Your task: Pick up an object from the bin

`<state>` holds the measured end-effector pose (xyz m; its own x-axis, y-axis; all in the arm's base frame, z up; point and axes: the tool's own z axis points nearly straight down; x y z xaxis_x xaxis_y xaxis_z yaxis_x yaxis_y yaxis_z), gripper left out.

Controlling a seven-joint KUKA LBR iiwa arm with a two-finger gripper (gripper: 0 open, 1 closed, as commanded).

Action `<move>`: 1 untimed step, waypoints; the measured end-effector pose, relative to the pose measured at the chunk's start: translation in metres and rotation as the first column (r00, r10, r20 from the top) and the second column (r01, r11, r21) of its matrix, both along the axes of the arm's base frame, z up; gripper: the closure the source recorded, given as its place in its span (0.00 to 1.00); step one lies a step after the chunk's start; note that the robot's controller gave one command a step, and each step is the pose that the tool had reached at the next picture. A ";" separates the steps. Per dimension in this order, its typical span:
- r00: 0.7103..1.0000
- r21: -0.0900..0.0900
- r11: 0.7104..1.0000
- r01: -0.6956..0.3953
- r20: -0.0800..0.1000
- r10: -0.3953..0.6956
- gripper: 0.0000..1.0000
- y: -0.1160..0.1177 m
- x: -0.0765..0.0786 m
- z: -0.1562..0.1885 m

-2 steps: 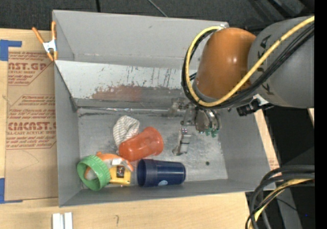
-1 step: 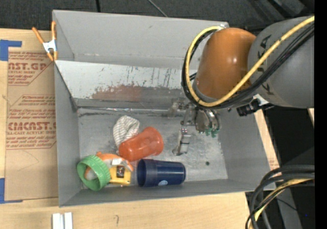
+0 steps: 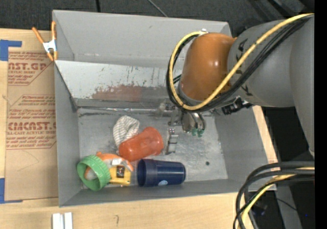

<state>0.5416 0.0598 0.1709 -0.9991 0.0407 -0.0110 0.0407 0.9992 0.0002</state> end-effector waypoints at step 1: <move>0.997 0.001 0.997 0.078 -0.009 -0.078 0.00 0.030 -0.015 -0.054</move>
Offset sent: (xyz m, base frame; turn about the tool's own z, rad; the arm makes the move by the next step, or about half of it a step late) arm -0.0240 0.0114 -0.0993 0.1172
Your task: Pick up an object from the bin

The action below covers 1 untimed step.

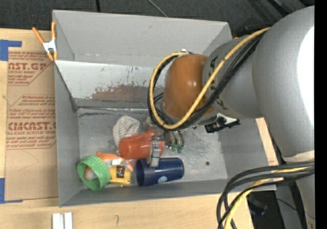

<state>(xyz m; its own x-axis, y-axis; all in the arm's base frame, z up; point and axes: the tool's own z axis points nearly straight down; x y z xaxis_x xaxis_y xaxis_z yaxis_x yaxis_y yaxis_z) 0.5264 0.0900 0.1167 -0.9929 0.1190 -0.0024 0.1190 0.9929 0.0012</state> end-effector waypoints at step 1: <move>0.999 0.002 0.999 0.036 0.028 -0.036 1.00 -0.008 0.003 -0.023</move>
Offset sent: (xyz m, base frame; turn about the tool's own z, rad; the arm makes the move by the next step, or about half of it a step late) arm 0.0000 0.0000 0.0000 0.0000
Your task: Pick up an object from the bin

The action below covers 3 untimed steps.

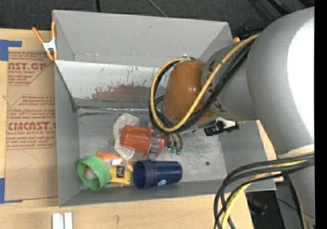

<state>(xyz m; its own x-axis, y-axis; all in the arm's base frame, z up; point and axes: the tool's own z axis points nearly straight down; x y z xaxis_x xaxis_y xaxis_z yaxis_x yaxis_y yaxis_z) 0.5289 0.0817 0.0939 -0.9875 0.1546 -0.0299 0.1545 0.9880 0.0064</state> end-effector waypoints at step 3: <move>0.999 -0.001 1.000 -0.024 -0.029 0.024 1.00 0.001 -0.016 0.110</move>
Offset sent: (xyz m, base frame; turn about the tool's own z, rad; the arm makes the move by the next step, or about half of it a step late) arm -0.0163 0.0005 0.1100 -0.0232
